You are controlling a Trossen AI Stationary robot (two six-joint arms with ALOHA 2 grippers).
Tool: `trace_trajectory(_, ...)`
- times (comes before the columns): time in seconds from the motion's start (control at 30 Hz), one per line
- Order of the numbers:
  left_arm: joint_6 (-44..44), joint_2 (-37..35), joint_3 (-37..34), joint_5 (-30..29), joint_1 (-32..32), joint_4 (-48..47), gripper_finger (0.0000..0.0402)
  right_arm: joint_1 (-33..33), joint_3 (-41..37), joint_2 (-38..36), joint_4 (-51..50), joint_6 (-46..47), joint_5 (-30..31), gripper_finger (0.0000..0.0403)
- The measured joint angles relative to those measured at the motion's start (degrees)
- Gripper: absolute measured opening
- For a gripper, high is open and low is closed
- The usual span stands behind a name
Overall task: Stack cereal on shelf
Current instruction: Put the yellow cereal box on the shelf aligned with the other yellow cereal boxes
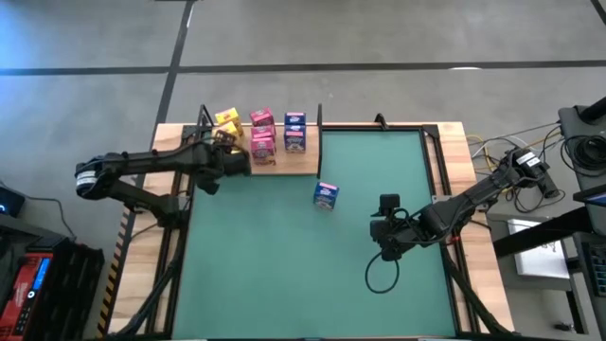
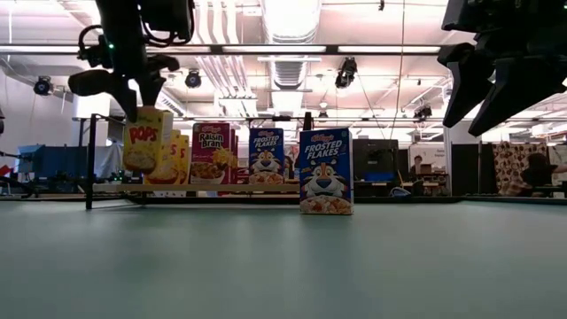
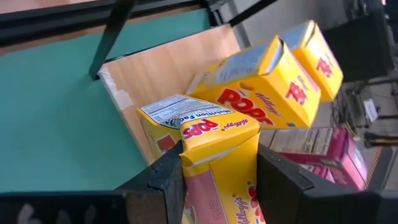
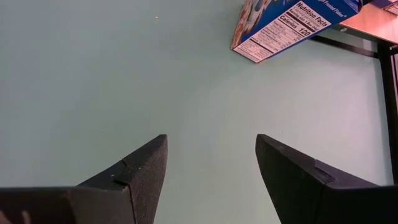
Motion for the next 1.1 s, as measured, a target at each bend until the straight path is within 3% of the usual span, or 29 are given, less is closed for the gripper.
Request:
trace_trajectory(0.37,-2.32,1.24,-0.01,2.5,2.63,0.43,0.0136,0.0,0.0,0.0,0.02,0.0,-0.01,0.0233)
trace_trajectory(0.7,2.1,2.08,0.0,-3.39,3.61,1.93,0.0143,0.01,0.0,0.0,0.02,0.0,-0.02,0.0233)
trace_trajectory(0.87,5.97,2.14,0.0,-3.53,3.56,4.38,0.0148,0.01,0.0,-0.02,0.04,0.0,-0.01,0.0233)
trace_trajectory(1.1,2.15,2.21,0.0,-2.24,3.91,4.15,0.014,0.01,0.0,-0.01,0.04,0.0,-0.01,0.0233)
